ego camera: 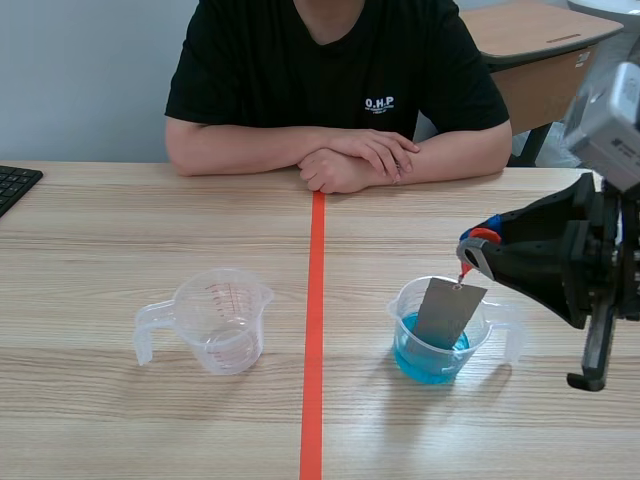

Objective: Do the redox reaction experiment.
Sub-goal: 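Hold the plate still in the solution, then raise the plate and point at it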

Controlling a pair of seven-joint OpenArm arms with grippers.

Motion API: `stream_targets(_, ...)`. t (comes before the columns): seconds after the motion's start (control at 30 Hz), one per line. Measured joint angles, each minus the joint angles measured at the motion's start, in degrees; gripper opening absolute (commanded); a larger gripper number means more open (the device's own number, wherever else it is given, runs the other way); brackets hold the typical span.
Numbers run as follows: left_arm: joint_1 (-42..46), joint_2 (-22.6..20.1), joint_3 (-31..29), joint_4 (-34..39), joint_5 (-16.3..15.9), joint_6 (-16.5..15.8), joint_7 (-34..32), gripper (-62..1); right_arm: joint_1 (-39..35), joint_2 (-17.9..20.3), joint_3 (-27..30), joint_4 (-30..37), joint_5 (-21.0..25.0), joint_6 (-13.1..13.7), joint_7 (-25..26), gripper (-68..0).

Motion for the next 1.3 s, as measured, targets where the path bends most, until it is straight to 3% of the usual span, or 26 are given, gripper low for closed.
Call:
stream_targets(0.53, 0.00, 0.00, 0.00, 0.00, 0.00, 0.00, 0.00, -56.0, -5.01, -0.02, 10.25, 7.32, 3.23, 0.00, -0.11, -65.8)
stream_targets(0.9, 0.00, 0.00, 0.00, 0.00, 0.00, -0.59, 0.00, -56.0, -5.01, -0.02, 11.52, 11.04, 7.13, 0.00, -7.89, -65.8)
stream_targets(1.3, 0.00, -0.02, 0.00, 0.00, 0.00, -2.03, -0.28, -56.0, -5.01, -0.02, 16.65, 13.38, 10.64, 0.00, -10.60, -65.8)
